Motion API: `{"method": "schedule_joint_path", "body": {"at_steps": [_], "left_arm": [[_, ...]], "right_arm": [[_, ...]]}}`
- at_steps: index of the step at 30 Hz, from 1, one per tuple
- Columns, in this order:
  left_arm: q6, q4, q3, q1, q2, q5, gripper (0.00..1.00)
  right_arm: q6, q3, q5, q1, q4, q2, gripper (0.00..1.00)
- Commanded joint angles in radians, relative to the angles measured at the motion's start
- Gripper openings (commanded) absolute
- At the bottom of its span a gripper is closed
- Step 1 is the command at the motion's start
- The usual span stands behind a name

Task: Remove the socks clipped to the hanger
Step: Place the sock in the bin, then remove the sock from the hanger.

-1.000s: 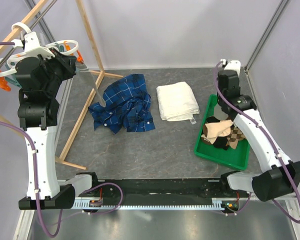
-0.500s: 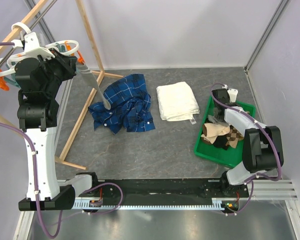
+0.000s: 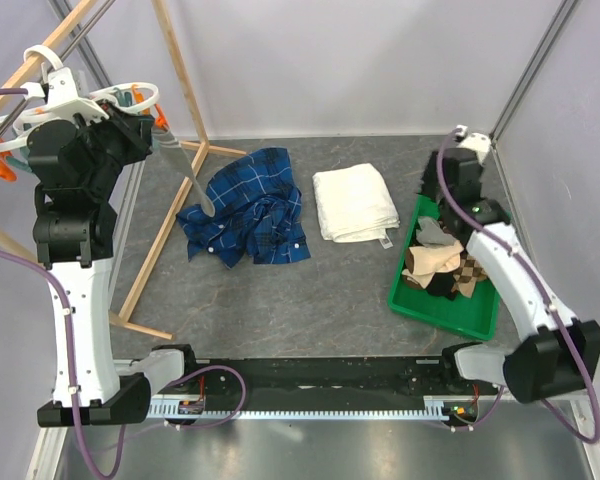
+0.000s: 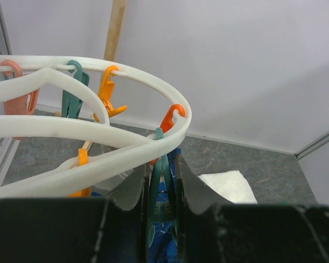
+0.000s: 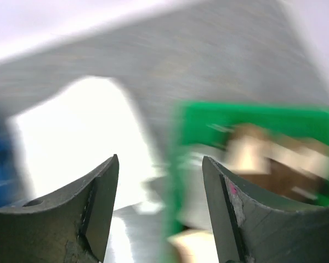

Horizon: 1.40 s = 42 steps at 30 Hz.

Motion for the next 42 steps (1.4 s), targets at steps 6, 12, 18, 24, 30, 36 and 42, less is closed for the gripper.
{"method": "schedule_joint_path", "body": {"at_steps": [6, 12, 18, 24, 30, 36, 42], "left_arm": [[-0.002, -0.010, 0.002, 0.000, -0.054, 0.083, 0.18], [0.001, -0.029, -0.001, 0.000, -0.065, 0.115, 0.19], [0.011, -0.046, -0.003, 0.000, -0.074, 0.117, 0.19], [0.003, -0.046, -0.013, -0.001, -0.085, 0.129, 0.19], [-0.008, -0.046, -0.010, 0.000, -0.085, 0.134, 0.20], [-0.028, -0.055, 0.002, 0.000, -0.087, 0.146, 0.20], [-0.028, -0.063, -0.009, 0.000, -0.096, 0.146, 0.28]], "right_arm": [[0.036, -0.117, -0.494, 0.431, 0.820, 0.004, 0.67], [-0.169, 0.116, -0.564, 0.657, 0.975, 0.254, 0.70], [-0.238, 0.394, -0.576, 0.758, 1.012, 0.512, 0.73], [-0.307, 0.672, -0.579, 0.829, 0.952, 0.731, 0.75], [-0.373, 0.773, -0.443, 0.850, 0.950, 0.804, 0.56], [-0.404, 0.741, -0.386, 0.850, 0.933, 0.764, 0.14], [-0.429, 0.706, -0.410, 0.852, 0.923, 0.727, 0.00]]}}
